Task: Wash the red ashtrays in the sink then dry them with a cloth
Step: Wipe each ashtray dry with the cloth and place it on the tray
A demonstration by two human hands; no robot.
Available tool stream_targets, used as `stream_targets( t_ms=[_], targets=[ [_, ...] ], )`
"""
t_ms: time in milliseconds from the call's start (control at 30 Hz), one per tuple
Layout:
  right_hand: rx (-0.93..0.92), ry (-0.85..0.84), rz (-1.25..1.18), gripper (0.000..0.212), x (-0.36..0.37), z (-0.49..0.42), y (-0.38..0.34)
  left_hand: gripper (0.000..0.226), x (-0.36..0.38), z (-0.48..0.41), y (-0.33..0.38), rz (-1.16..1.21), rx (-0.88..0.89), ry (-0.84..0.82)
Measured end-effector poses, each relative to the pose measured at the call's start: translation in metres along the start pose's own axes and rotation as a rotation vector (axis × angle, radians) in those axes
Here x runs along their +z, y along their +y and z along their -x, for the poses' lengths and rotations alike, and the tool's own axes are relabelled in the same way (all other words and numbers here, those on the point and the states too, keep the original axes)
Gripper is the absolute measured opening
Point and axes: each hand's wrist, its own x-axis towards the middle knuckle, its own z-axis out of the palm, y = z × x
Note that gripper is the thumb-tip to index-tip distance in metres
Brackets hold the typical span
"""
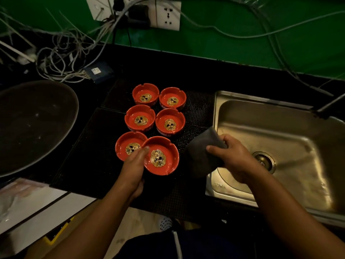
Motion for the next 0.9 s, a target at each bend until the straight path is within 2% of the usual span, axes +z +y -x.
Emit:
stream_targets(
  t_ms=[100, 167, 200, 267, 333, 567, 733, 900],
  targets=[
    [-0.227, 0.072, 0.053, 0.046, 0.001, 0.011, -0.014, 0.020, 0.010, -0.001, 0.006, 0.035, -0.039, -0.072],
    [-0.395, 0.105, 0.207, 0.063, 0.008, 0.017, -0.017, 0.024, 0.018, -0.001, 0.008, 0.050, -0.060, -0.136],
    [-0.491, 0.127, 0.315, 0.062, 0.014, 0.019, -0.016, 0.026, 0.022, -0.001, 0.009, 0.058, -0.070, -0.165],
    [-0.685, 0.148, 0.575, 0.044, 0.026, 0.021, -0.009, 0.027, 0.028, 0.001, 0.009, 0.095, -0.091, -0.224],
    [-0.771, 0.093, 0.782, 0.038, 0.035, 0.022, 0.006, 0.032, 0.032, 0.003, 0.008, 0.166, -0.120, -0.293],
    [-0.825, -0.065, 0.856, 0.049, 0.044, 0.032, 0.013, 0.070, 0.027, 0.006, 0.006, 0.440, -0.260, -0.457],
    [-0.720, -0.050, 0.987, 0.065, 0.041, 0.030, 0.009, 0.068, 0.024, 0.007, 0.010, 0.388, -0.292, -0.545],
    [-0.605, 0.097, 1.164, 0.054, 0.050, 0.030, 0.002, 0.065, 0.037, 0.009, 0.009, 0.322, -0.297, -0.547]
  ],
)
